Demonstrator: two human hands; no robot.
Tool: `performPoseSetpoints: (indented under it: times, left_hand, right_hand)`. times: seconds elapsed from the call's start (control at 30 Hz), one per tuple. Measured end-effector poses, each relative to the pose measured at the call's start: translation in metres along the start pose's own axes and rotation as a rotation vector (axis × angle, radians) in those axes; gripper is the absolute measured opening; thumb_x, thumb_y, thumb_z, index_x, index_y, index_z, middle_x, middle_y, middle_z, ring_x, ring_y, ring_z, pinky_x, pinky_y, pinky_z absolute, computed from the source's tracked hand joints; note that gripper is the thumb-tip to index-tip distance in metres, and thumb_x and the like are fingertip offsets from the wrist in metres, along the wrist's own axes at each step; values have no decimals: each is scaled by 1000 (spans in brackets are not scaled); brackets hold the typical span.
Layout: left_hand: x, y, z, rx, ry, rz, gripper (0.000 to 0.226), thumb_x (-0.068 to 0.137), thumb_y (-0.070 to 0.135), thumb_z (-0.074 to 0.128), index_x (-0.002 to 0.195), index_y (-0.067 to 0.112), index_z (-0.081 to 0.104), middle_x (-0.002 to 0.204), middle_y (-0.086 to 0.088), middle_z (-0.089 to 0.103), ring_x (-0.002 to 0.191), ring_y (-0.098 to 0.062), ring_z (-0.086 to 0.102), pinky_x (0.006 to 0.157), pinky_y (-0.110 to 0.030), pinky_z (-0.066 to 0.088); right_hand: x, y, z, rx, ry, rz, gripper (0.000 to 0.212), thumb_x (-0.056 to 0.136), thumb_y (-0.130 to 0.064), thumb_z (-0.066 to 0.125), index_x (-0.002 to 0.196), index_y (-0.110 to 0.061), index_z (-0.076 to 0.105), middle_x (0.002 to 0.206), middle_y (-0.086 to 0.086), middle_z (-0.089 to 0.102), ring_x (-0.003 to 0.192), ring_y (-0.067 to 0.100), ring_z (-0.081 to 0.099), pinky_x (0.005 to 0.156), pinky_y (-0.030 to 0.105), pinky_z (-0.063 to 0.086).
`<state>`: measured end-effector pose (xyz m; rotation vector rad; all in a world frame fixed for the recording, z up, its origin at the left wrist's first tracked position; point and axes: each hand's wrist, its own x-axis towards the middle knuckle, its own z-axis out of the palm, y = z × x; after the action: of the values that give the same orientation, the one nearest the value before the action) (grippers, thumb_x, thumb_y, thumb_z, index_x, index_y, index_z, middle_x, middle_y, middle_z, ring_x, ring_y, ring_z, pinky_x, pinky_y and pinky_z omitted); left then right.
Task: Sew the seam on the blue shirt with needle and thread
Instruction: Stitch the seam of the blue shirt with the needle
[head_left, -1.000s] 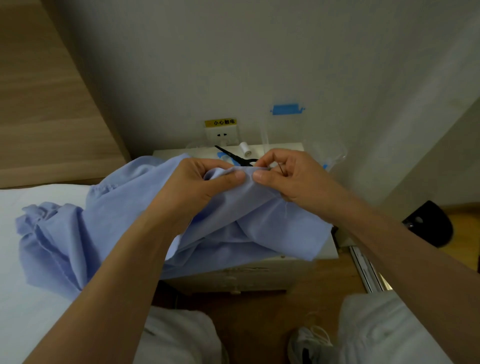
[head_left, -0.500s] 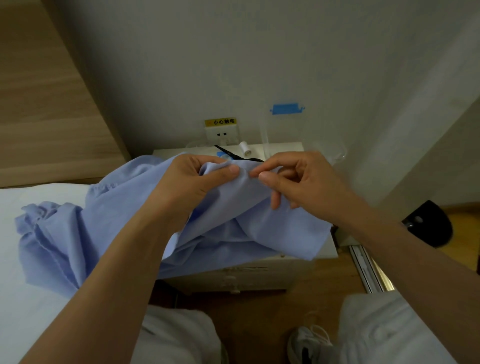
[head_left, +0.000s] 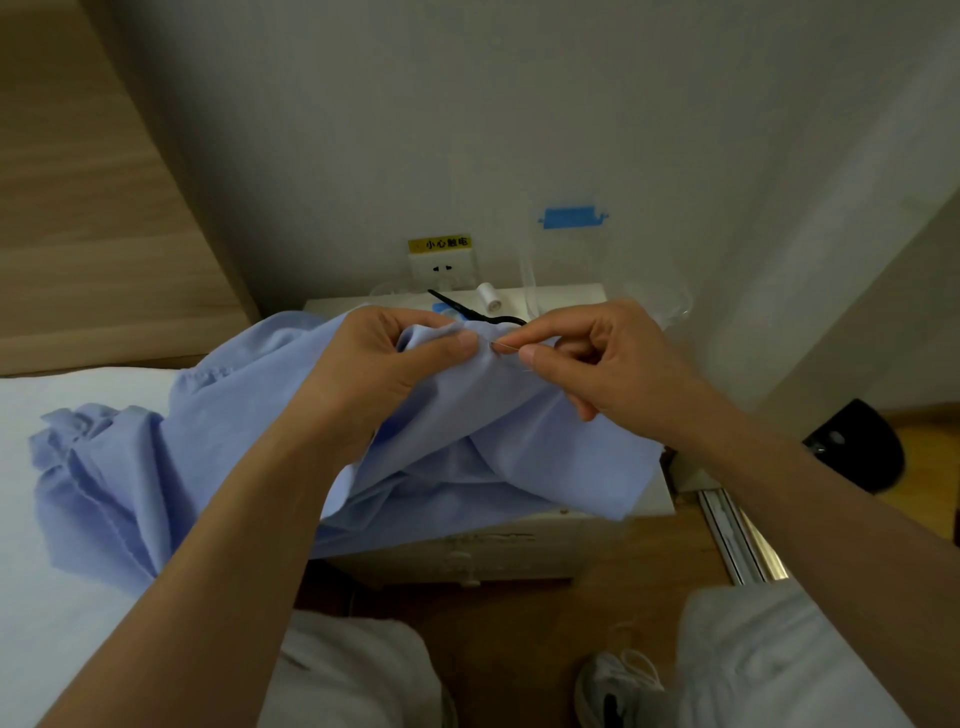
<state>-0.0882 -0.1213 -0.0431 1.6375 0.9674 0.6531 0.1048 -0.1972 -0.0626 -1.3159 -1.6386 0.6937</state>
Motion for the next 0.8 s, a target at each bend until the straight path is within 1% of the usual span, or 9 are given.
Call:
performPoseSetpoints:
  times: [0.13,0.3,0.4,0.47,0.53,0.6,0.63,0.7,0.8]
  left_hand:
    - [0,0,1,10,10,2,14,87,24,66,76,23,74,78,-3,74,76,-18,70,67,-26,57]
    - [0,-2,1,43,15,10,10,87,25,66,81,21,74,81,-5,74,82,-23,69,75,-35,57]
    - [0,-1,1,81,15,28,10,86,26,66,79,25,73,78,-1,73,79,-17,69,71,-29,57]
    - [0,0,1,119,8,60,11,87,25,65,78,26,72,77,2,73,75,-12,68,67,-22,55]
    - [-1,2,2,155,11,86,13,88,23,64,78,26,71,76,6,71,71,-4,66,60,-12,52]
    - [-2,3,2,168,5,99,13,88,23,64,78,27,70,77,8,71,70,-2,65,58,-10,50]
    - [-2,3,2,174,-2,103,12,88,23,64,78,27,71,78,7,71,72,-3,66,60,-12,52]
    - [-1,1,1,195,-15,107,10,87,23,65,80,27,71,79,5,72,75,-7,67,65,-16,54]
    - [0,0,1,207,-20,125,10,86,23,66,79,29,70,77,10,71,73,-3,66,63,-11,52]
  right_hand:
    - [-1,-2,0,-12,-12,14,20,95,-7,57,106,-14,73,41,14,42,37,13,44,53,19,45]
    - [0,-4,0,2,-27,46,22,95,-5,57,106,-14,73,41,13,41,37,14,42,49,22,45]
    - [0,-5,0,-5,-41,82,21,95,-7,56,106,-15,72,40,5,38,38,17,39,46,25,44]
    - [1,-5,0,-27,-58,110,23,95,-7,56,114,-17,67,39,1,41,37,14,40,45,21,41]
    - [2,-5,-1,-16,-99,155,36,96,-6,54,129,-20,55,39,-3,45,36,9,41,45,19,40]
    - [2,-6,-1,8,-172,190,46,97,-6,50,140,-22,46,39,-3,48,36,8,42,47,19,41]
    - [3,-7,-1,14,-210,206,45,98,-7,49,140,-22,46,39,-1,49,35,9,42,47,19,42]
    - [3,-7,-1,32,-246,244,35,99,-7,47,131,-19,52,40,1,48,34,8,40,46,16,40]
    - [4,-8,2,39,-243,256,17,98,-6,48,111,-13,56,39,2,48,33,7,39,46,16,39]
